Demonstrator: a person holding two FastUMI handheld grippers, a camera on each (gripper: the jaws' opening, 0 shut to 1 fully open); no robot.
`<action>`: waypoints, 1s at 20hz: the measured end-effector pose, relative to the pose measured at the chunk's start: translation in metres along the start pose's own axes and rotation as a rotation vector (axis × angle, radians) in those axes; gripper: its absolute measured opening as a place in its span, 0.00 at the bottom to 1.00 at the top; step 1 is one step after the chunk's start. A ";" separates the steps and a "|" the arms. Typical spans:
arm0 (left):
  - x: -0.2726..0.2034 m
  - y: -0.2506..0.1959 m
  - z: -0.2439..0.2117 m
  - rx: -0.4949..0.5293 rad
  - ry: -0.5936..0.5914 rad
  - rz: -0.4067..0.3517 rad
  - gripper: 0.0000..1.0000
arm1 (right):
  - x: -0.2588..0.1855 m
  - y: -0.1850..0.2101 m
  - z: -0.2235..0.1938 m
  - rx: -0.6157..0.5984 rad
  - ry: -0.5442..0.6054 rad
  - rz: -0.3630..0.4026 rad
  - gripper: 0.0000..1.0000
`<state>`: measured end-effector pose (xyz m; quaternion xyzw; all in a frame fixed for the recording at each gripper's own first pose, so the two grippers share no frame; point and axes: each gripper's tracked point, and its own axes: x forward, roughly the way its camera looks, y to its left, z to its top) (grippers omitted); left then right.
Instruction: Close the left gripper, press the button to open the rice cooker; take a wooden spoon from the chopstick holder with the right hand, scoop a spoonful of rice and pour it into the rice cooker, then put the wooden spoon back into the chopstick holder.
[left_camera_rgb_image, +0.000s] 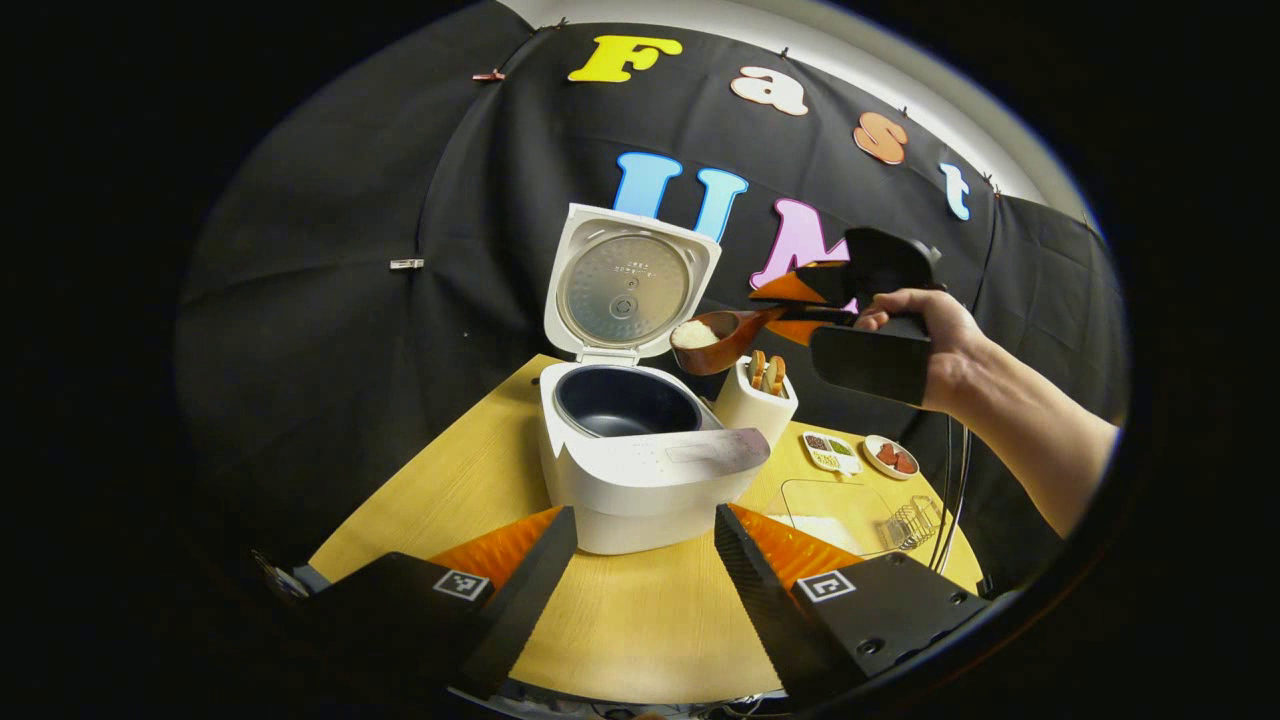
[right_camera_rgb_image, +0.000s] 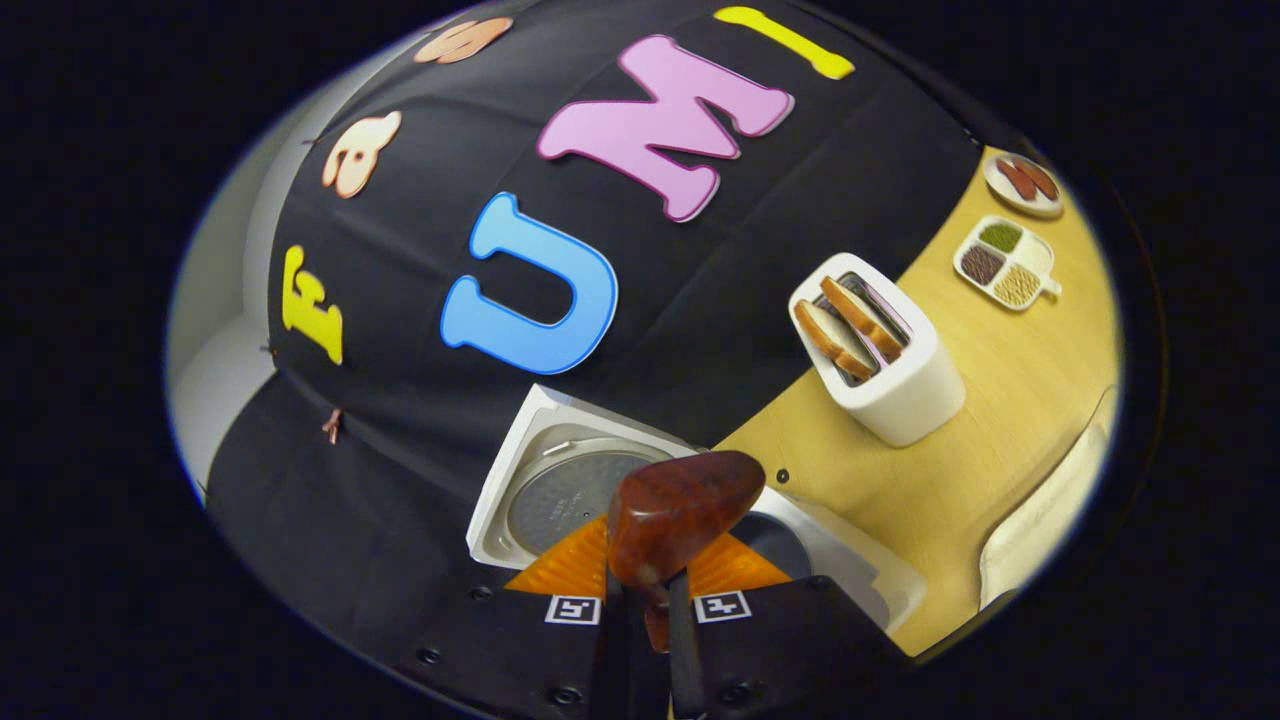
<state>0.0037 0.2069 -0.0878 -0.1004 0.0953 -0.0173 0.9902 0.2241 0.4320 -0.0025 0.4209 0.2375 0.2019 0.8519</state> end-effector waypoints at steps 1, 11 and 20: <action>-0.002 0.001 0.001 0.011 -0.003 -0.003 0.96 | 0.003 0.006 -0.001 -0.053 -0.006 0.004 0.19; -0.009 0.012 0.004 -0.011 -0.009 0.006 0.96 | 0.040 0.015 -0.018 -0.315 -0.036 -0.005 0.19; -0.007 0.024 -0.002 -0.044 0.009 0.019 0.95 | 0.062 0.003 -0.041 -0.480 -0.038 -0.025 0.19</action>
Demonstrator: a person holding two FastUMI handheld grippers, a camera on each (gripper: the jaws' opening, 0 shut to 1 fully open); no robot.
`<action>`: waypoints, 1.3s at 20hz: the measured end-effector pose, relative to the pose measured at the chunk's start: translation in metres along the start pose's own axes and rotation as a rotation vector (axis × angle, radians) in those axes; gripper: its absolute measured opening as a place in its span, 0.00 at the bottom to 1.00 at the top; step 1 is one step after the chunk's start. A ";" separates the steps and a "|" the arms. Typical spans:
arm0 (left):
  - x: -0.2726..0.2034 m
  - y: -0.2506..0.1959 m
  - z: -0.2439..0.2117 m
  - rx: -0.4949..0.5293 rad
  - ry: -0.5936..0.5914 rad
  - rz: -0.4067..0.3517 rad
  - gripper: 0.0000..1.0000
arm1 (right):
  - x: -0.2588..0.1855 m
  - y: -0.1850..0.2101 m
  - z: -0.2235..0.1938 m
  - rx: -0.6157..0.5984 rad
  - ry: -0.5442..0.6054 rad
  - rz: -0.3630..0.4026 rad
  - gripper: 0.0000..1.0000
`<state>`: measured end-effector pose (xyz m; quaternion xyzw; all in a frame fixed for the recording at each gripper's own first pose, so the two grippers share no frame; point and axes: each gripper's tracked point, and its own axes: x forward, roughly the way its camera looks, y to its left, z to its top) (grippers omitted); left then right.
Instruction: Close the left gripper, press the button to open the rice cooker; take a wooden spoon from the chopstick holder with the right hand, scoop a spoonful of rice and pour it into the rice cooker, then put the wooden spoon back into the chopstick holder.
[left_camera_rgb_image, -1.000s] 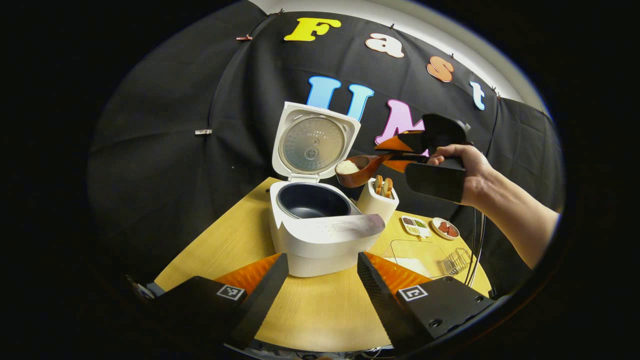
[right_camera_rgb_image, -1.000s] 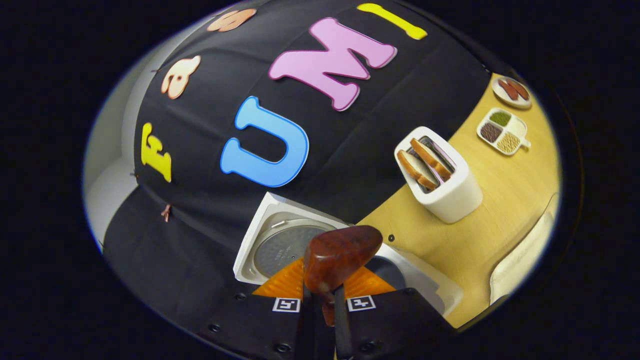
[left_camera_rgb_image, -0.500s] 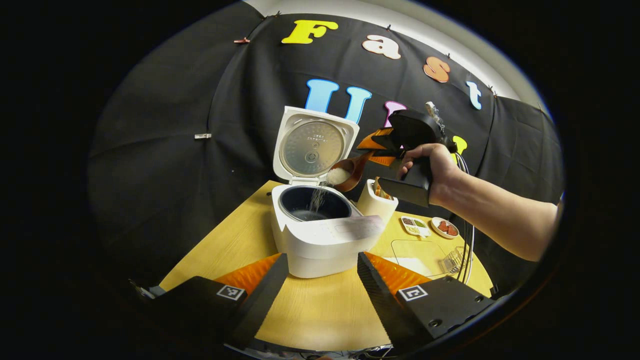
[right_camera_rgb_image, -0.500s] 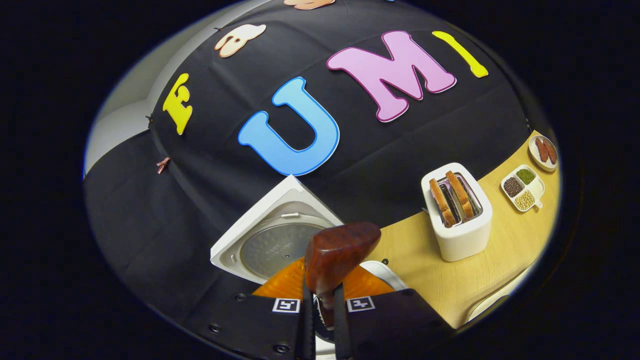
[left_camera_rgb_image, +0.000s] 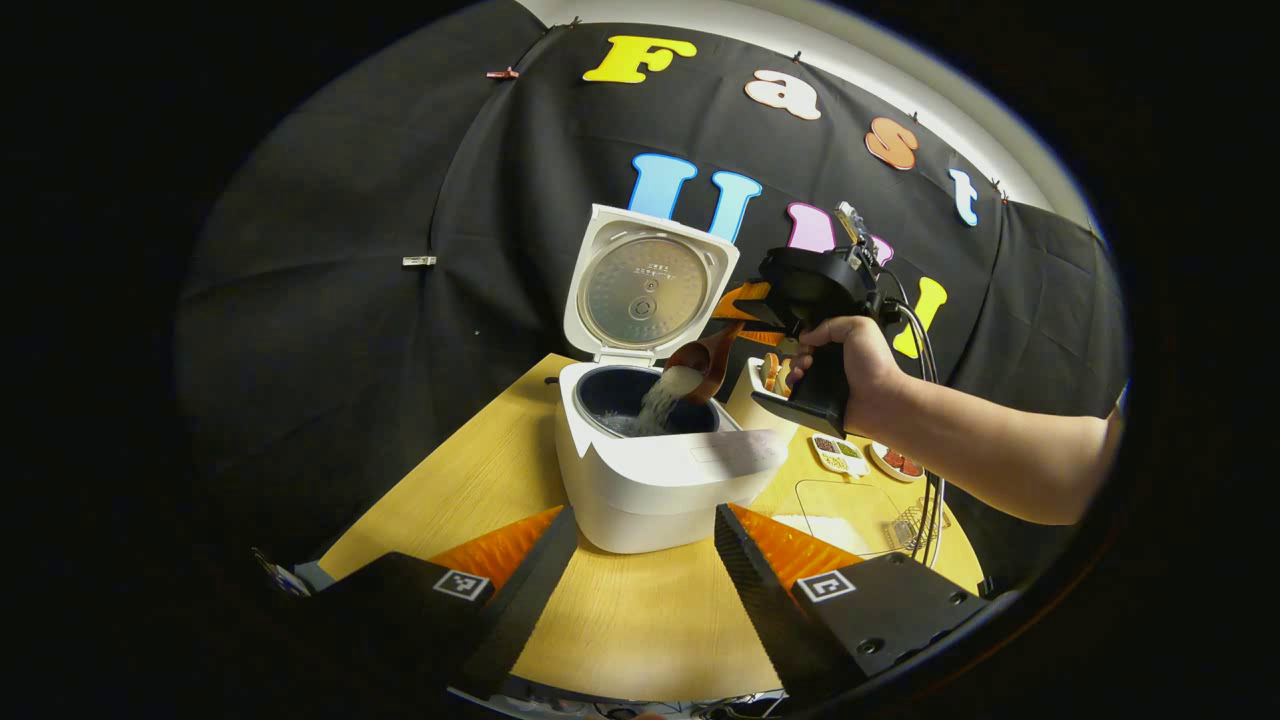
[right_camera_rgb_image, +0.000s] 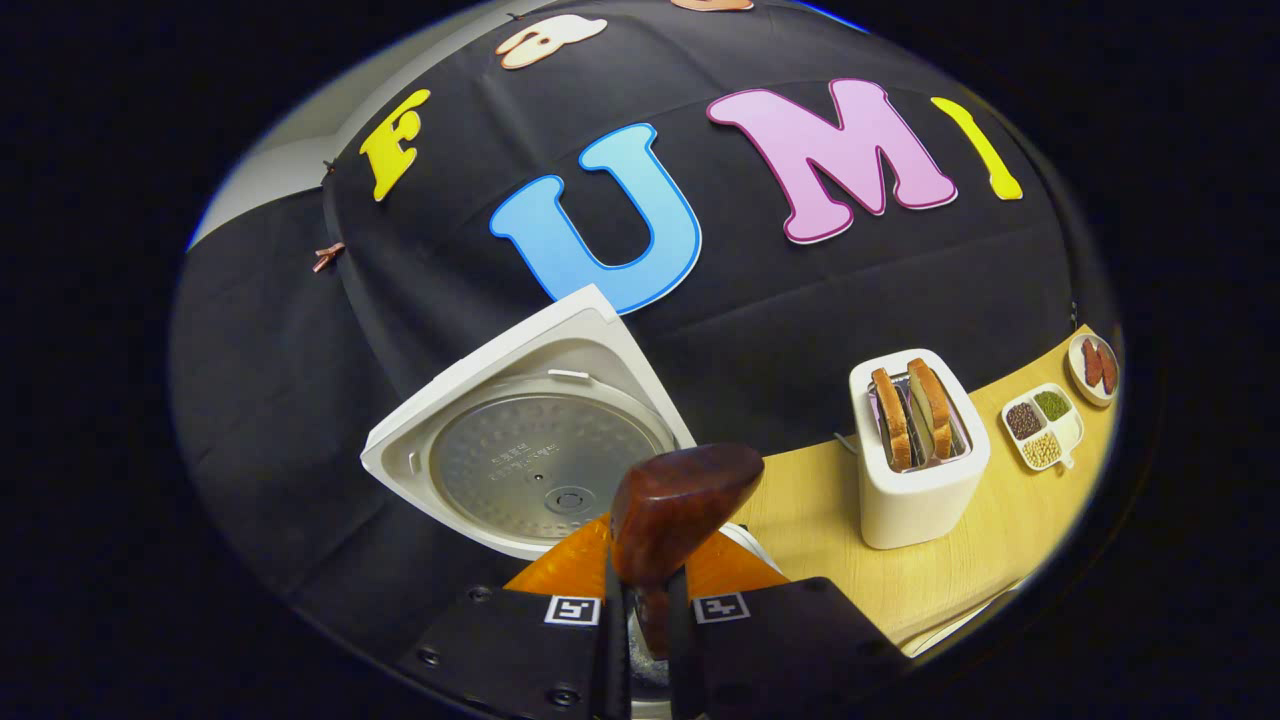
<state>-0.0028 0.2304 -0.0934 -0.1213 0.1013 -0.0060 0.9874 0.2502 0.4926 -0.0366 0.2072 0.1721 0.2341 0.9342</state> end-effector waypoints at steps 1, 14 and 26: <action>0.000 0.001 -0.001 -0.001 0.005 0.002 0.96 | 0.003 0.000 0.001 -0.024 -0.010 0.002 0.19; 0.001 0.003 -0.018 0.004 0.046 0.011 0.95 | 0.012 0.050 -0.042 -0.662 -0.073 0.167 0.19; -0.007 -0.006 -0.017 0.012 0.031 0.024 0.96 | -0.006 0.064 -0.037 -0.647 -0.068 0.203 0.19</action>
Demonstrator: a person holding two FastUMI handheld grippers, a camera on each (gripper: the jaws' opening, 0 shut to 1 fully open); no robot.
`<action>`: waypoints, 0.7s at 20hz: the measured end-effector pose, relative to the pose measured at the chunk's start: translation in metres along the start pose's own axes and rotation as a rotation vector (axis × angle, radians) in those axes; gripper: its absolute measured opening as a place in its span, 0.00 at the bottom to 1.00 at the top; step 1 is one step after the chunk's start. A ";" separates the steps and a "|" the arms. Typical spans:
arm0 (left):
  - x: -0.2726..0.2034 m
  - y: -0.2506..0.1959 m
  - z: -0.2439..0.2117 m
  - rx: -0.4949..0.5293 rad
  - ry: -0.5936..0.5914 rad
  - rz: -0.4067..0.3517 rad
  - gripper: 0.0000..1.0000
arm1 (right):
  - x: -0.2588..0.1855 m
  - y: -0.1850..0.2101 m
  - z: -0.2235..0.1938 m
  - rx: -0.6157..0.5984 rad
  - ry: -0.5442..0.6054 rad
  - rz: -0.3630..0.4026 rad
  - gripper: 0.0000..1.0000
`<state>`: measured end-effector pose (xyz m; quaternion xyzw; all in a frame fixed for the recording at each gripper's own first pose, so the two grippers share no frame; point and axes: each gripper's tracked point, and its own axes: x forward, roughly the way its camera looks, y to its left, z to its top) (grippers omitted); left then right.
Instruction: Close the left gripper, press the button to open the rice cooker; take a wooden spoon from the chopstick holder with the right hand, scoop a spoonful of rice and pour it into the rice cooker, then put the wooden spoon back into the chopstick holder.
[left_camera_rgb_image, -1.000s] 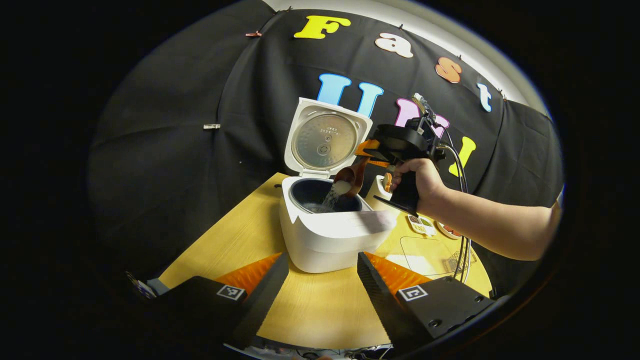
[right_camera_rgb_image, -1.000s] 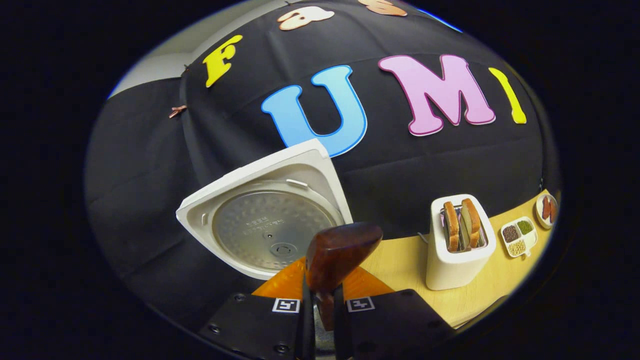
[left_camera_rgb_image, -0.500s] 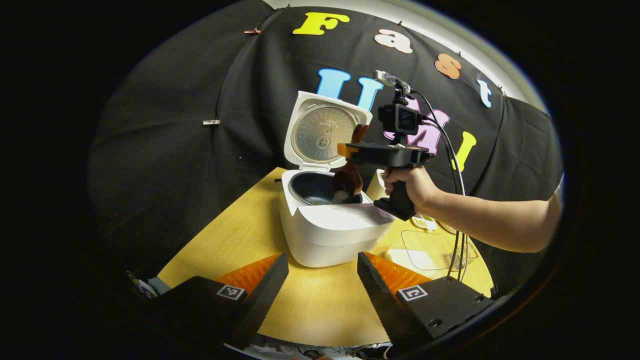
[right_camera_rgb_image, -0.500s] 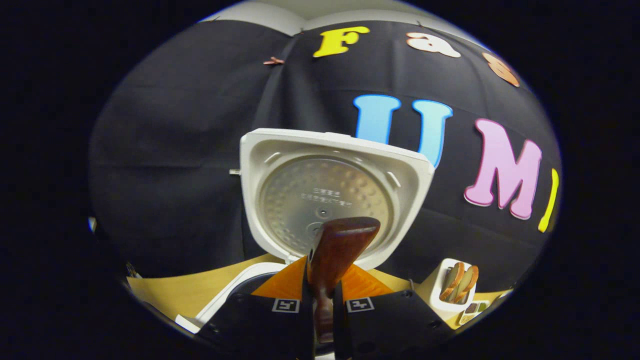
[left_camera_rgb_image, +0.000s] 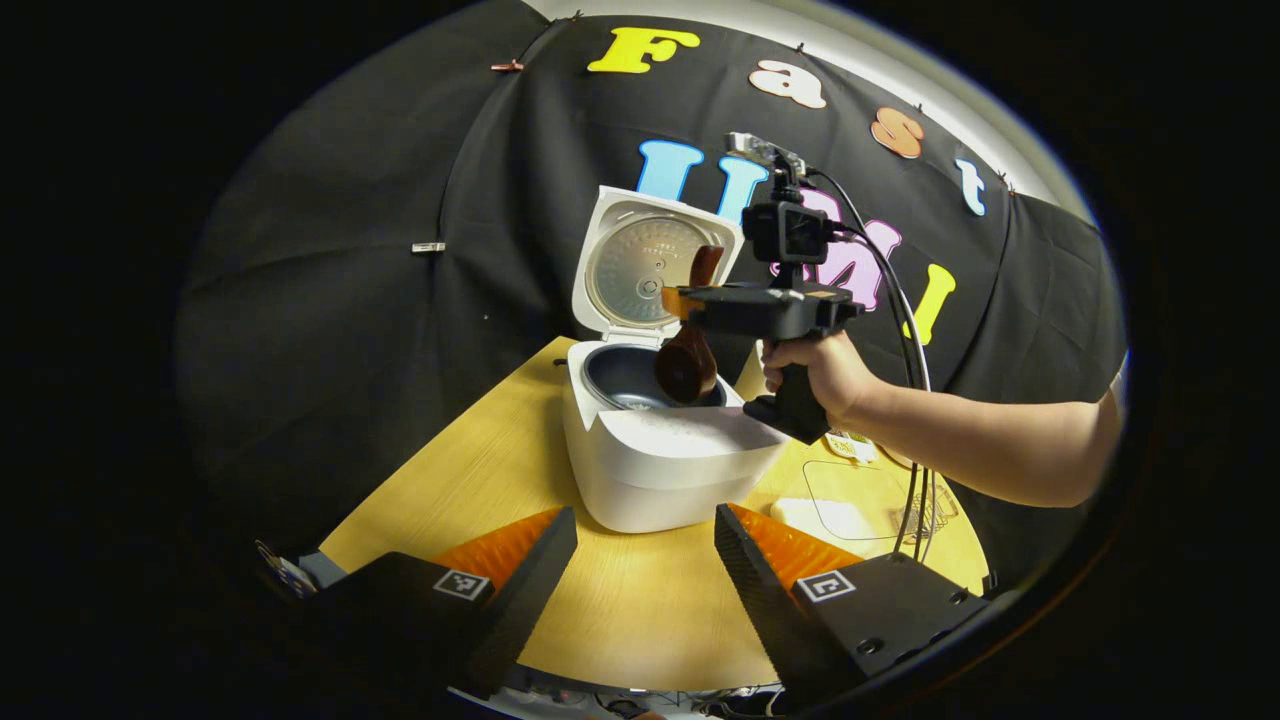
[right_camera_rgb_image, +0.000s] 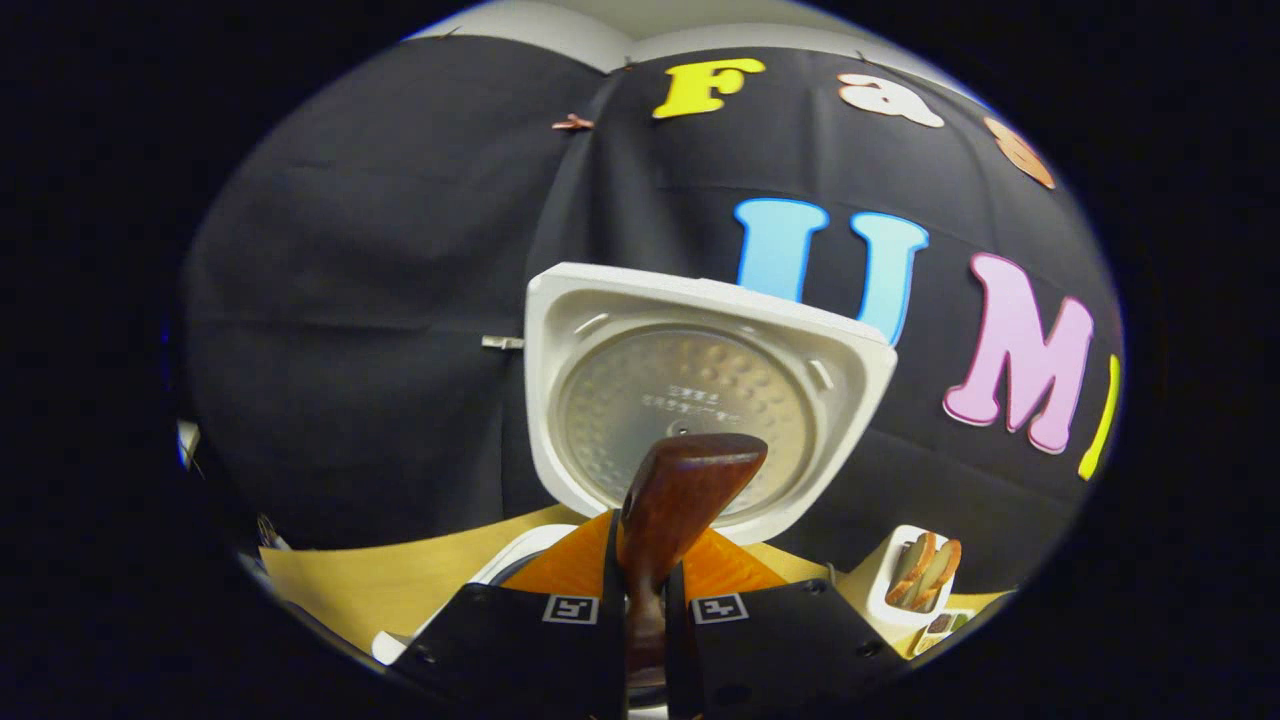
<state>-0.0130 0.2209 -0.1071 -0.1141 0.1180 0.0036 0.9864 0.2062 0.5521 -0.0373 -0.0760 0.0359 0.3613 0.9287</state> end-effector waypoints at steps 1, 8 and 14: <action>-0.001 -0.004 0.001 -0.001 -0.003 -0.005 0.96 | -0.007 -0.011 0.008 0.058 -0.008 -0.017 0.19; 0.003 -0.045 0.016 0.036 -0.041 -0.053 0.95 | -0.094 -0.109 0.048 0.305 -0.052 -0.124 0.19; 0.004 -0.084 0.022 0.062 -0.066 -0.063 0.96 | -0.188 -0.193 0.037 0.477 -0.054 -0.230 0.19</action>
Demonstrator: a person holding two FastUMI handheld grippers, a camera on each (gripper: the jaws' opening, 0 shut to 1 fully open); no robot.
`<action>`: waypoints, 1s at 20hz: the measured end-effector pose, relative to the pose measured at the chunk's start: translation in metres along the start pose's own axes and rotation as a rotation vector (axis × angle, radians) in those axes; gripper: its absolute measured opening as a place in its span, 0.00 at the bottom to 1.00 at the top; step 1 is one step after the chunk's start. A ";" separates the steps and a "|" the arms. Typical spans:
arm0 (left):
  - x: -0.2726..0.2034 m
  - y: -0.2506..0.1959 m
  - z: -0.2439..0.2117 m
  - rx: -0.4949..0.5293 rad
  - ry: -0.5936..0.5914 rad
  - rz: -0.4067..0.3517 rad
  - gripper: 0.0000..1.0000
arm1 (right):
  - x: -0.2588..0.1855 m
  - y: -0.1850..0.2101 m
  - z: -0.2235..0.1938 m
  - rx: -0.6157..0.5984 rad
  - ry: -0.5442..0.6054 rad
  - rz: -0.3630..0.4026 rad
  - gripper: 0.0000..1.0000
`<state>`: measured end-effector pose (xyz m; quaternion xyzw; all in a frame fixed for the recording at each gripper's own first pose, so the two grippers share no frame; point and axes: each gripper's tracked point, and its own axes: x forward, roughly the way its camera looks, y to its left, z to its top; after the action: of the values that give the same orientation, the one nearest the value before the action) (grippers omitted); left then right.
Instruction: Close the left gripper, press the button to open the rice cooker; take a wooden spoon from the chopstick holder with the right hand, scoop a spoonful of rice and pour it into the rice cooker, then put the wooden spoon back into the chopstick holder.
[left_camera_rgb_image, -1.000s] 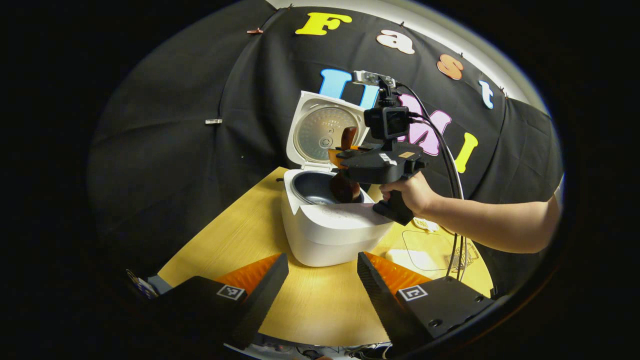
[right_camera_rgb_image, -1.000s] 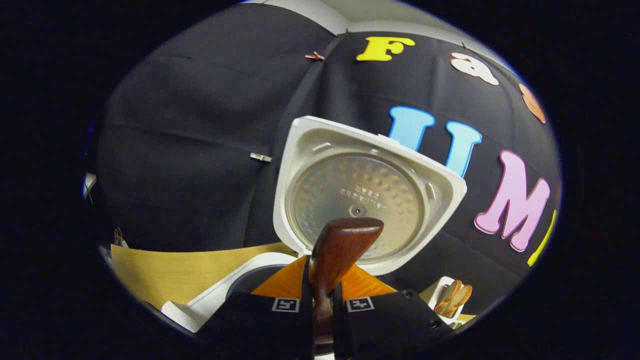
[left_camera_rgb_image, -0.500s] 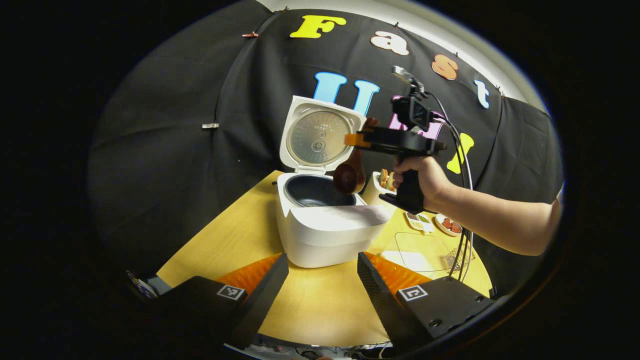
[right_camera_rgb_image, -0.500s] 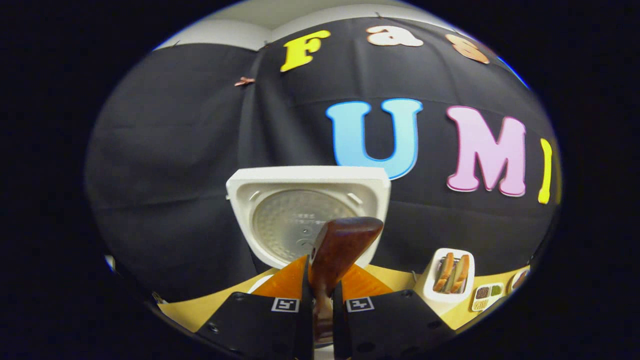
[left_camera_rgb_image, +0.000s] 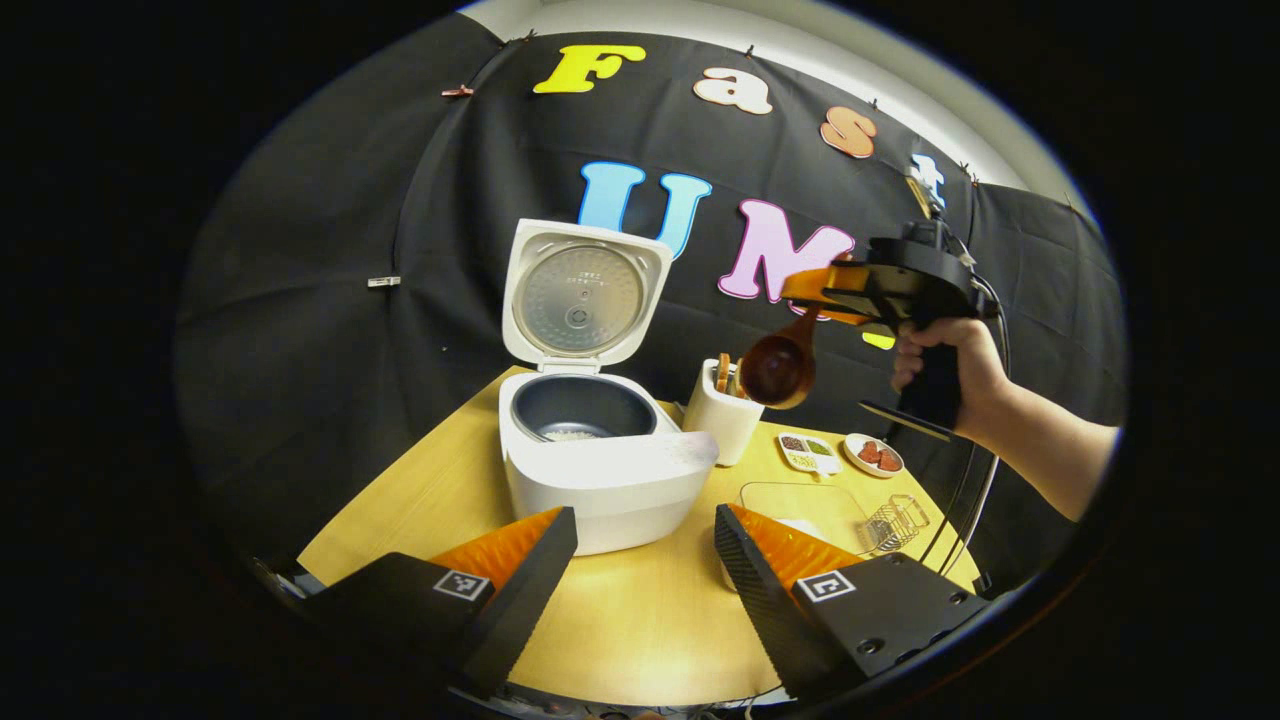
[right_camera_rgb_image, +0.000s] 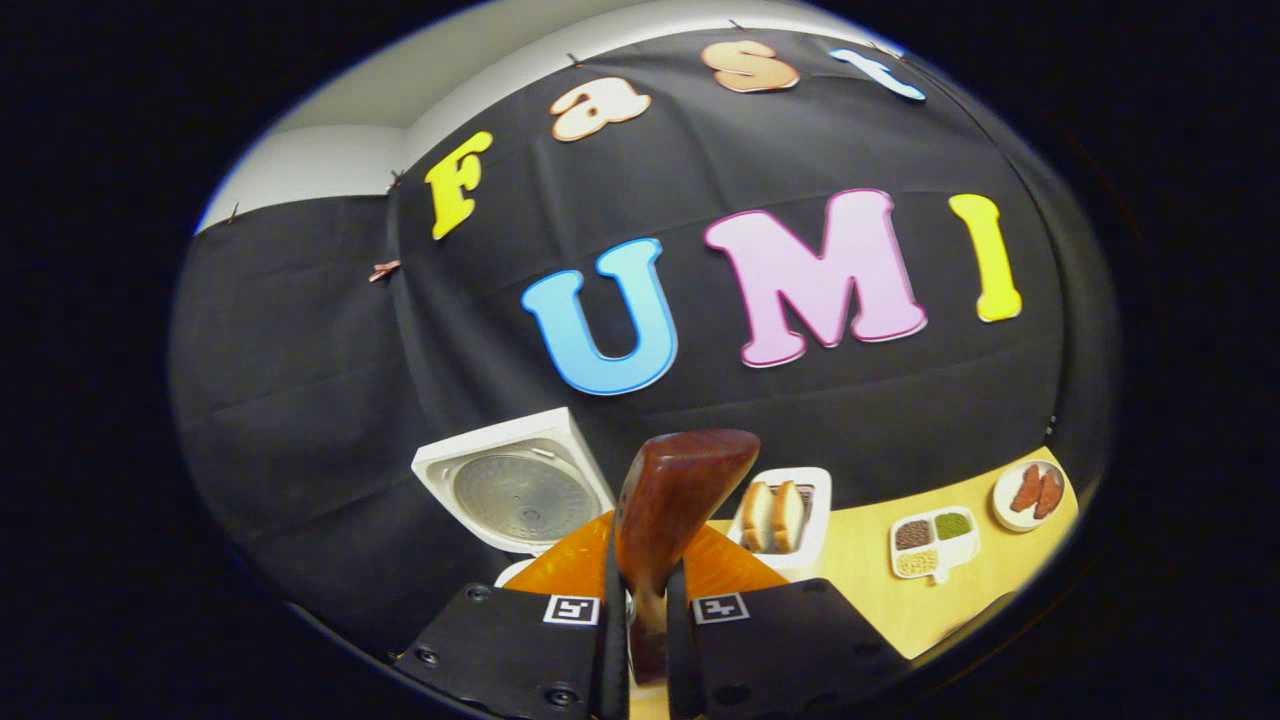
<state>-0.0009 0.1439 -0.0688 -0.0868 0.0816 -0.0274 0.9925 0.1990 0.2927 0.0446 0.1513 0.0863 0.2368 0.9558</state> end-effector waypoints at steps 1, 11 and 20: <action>0.001 -0.006 0.001 0.010 -0.006 0.004 0.95 | -0.012 -0.021 0.002 -0.002 0.002 -0.029 0.19; 0.012 -0.062 0.001 0.045 0.001 0.020 0.96 | -0.125 -0.229 0.019 0.103 -0.034 -0.329 0.19; 0.025 -0.118 0.003 0.054 0.045 0.015 0.96 | -0.156 -0.354 -0.032 0.113 0.033 -0.478 0.19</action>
<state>0.0192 0.0271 -0.0493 -0.0589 0.1036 -0.0241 0.9926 0.2064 -0.0721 -0.0883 0.1759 0.1483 0.0013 0.9732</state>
